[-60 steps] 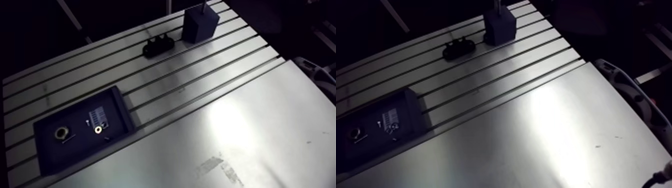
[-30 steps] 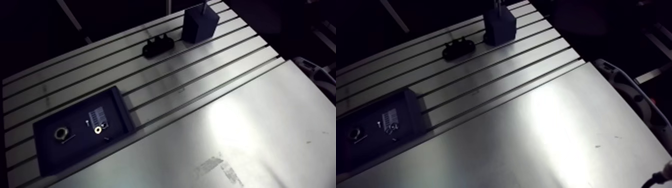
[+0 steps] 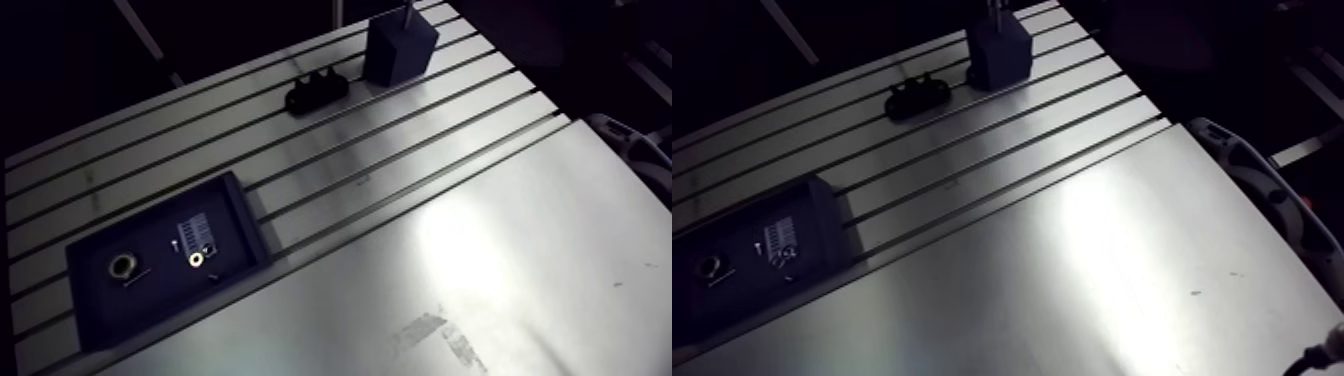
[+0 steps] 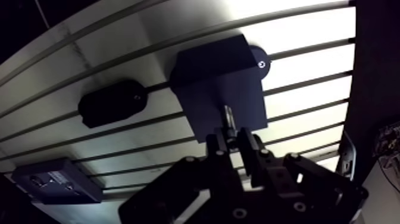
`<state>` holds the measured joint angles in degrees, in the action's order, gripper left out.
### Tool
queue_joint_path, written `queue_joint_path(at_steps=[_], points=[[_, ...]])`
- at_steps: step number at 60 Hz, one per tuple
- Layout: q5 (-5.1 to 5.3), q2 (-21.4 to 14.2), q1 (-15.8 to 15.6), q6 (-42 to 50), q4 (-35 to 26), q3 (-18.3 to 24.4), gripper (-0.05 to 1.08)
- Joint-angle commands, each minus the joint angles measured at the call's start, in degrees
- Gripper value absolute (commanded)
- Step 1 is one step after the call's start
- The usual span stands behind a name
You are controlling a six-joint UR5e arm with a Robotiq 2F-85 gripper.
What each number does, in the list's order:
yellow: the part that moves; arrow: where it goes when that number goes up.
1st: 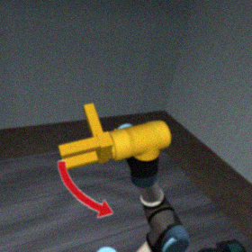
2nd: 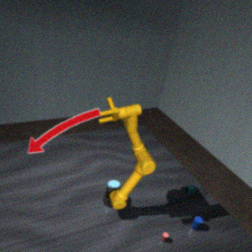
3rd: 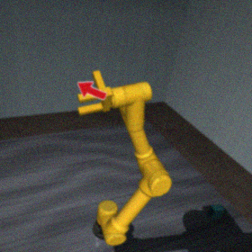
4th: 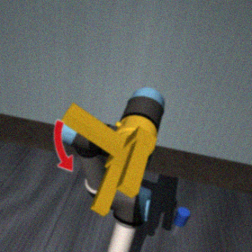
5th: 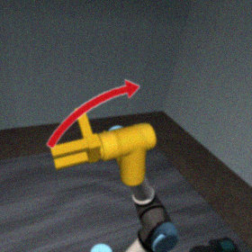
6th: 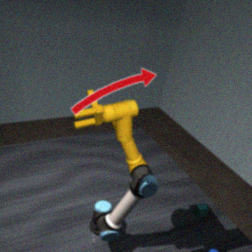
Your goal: Pick up the M10 bolt and insert it into the hole until fully seated.
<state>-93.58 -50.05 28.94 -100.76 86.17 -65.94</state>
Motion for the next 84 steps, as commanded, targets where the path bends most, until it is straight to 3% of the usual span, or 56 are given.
queue_joint_path(at_steps=[1,16,17,19,20,21,22,57,75,84], points=[[0.02,0.01,-0.01,0.08,0.76,-0.52,1.07],[-0.25,-0.24,-0.01,-0.60,0.97,-2.00,0.87],[-0.32,-0.25,-0.09,-0.54,0.97,-2.10,0.75],[-0.40,-0.42,-0.10,-0.68,0.97,-2.37,0.20],[-0.40,-0.42,-0.10,-0.68,0.97,-2.37,0.20],[-0.42,-0.58,-0.10,-0.70,0.97,-2.53,0.02],[-0.27,-0.75,-0.10,-0.78,1.12,-2.86,0.00],[-0.24,-1.60,-0.10,-1.06,2.91,-3.68,0.00],[-0.17,-8.60,-2.27,-1.06,4.05,-5.10,0.00],[-0.07,-14.15,-5.40,-1.24,3.54,-5.78,0.00]])
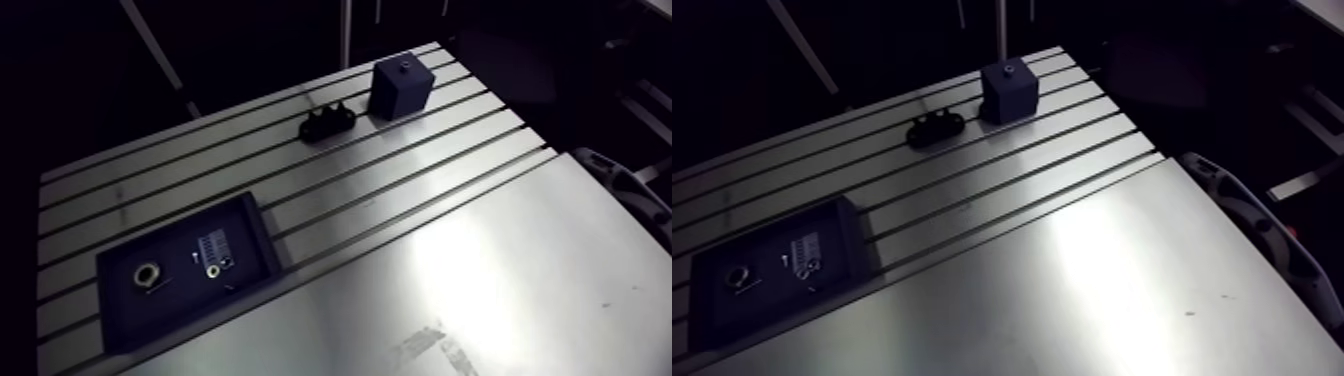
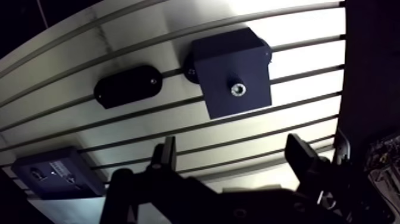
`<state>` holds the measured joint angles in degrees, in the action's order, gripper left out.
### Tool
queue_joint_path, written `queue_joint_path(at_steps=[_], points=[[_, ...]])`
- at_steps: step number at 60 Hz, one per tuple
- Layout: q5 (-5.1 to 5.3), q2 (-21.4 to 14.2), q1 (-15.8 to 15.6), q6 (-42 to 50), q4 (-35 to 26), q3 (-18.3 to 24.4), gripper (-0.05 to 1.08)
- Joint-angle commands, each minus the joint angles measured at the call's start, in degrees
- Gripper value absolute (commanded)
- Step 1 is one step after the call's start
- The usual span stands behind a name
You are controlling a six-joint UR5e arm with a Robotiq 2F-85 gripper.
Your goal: Pick up the M10 bolt and insert it into the hole until fully seated.
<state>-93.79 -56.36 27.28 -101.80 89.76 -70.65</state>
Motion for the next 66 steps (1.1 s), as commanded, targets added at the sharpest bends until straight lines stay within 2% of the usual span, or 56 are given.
queue_joint_path(at_steps=[1,11,22,31,38,49,66], points=[[0.14,-7.84,-3.75,-0.20,-0.05,-1.08,0.00],[-0.18,-13.99,-9.63,-0.04,0.07,-4.74,0.00],[0.30,-19.14,-13.10,0.75,0.46,-9.86,0.00],[0.48,-20.12,-14.55,0.79,1.09,-11.30,0.01],[1.09,-20.74,-16.29,0.50,1.79,-10.88,0.01],[1.03,-22.31,-18.62,0.33,1.53,-11.56,0.01],[1.18,-23.95,-18.67,0.15,1.42,-12.58,0.01]])
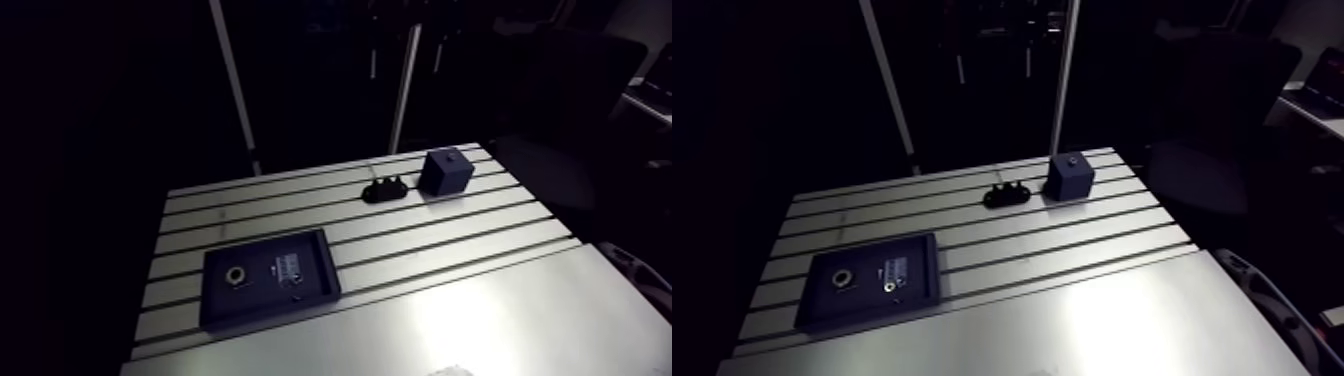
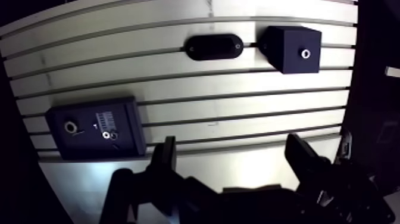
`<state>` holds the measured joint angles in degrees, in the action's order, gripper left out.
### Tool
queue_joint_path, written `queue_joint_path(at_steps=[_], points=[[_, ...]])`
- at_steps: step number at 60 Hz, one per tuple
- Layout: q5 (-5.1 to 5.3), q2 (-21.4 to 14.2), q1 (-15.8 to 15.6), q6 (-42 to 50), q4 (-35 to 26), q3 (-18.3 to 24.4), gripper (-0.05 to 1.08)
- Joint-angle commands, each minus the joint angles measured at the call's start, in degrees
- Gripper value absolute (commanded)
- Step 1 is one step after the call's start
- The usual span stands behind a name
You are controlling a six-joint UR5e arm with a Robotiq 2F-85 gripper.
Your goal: Pick up the M10 bolt and insert it into the hole until fully seated.
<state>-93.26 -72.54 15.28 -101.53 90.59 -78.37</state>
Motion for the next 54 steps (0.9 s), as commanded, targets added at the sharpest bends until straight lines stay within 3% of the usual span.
queue_joint_path(at_steps=[1,8,20,30,54], points=[[0.65,-7.78,-6.66,-0.12,0.59,-4.85,0.01],[1.34,-8.87,-6.59,-0.12,0.67,-5.66,0.01],[1.45,-8.97,-6.24,-0.03,0.37,-5.96,0.01],[3.17,-9.33,-6.14,0.06,-2.54,-5.28,0.01],[2.95,-8.79,-6.23,-0.12,-8.78,0.88,0.01]])
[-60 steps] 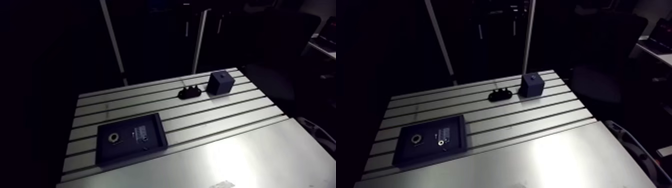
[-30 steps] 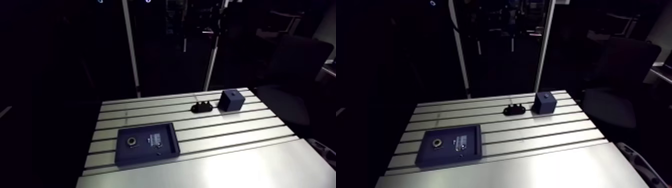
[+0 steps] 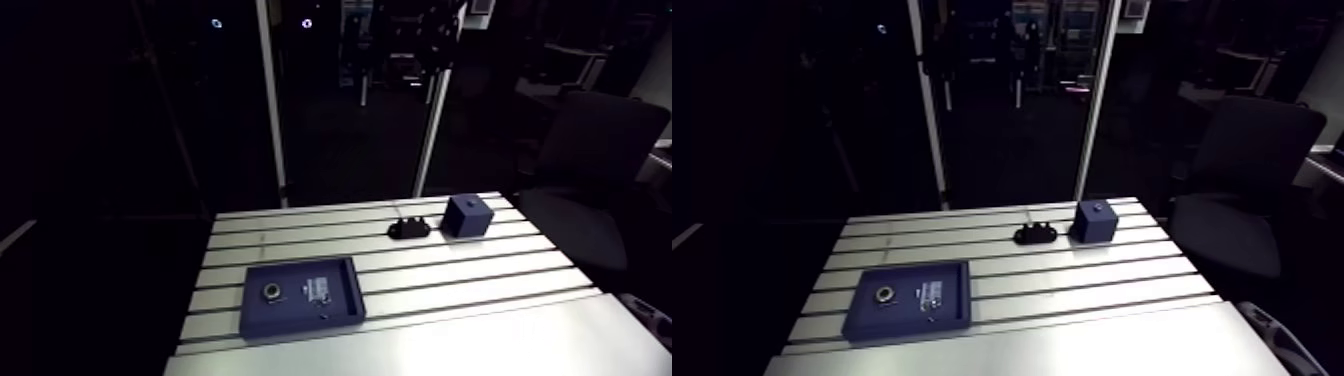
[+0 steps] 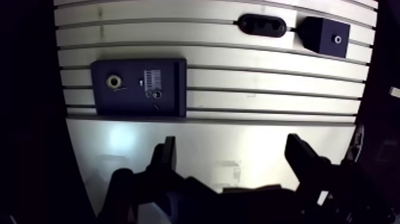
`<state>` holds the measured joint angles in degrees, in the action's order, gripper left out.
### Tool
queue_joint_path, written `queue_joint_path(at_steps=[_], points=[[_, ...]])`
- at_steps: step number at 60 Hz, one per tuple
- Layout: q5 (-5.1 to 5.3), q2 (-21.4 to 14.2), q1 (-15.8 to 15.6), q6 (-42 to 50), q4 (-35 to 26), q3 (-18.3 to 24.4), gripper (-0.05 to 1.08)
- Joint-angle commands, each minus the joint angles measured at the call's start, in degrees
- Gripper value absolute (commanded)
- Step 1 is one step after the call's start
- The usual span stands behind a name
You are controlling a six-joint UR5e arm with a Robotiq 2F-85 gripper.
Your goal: Pick up the M10 bolt and insert it into the hole until fully seated.
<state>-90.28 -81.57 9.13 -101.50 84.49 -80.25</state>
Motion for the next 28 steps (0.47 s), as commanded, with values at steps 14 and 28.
queue_joint_path(at_steps=[14,28], points=[[-0.20,0.23,-0.16,-0.15,-2.71,2.43,0.01],[-0.46,-0.11,-0.16,-0.15,-2.71,2.01,0.01]])
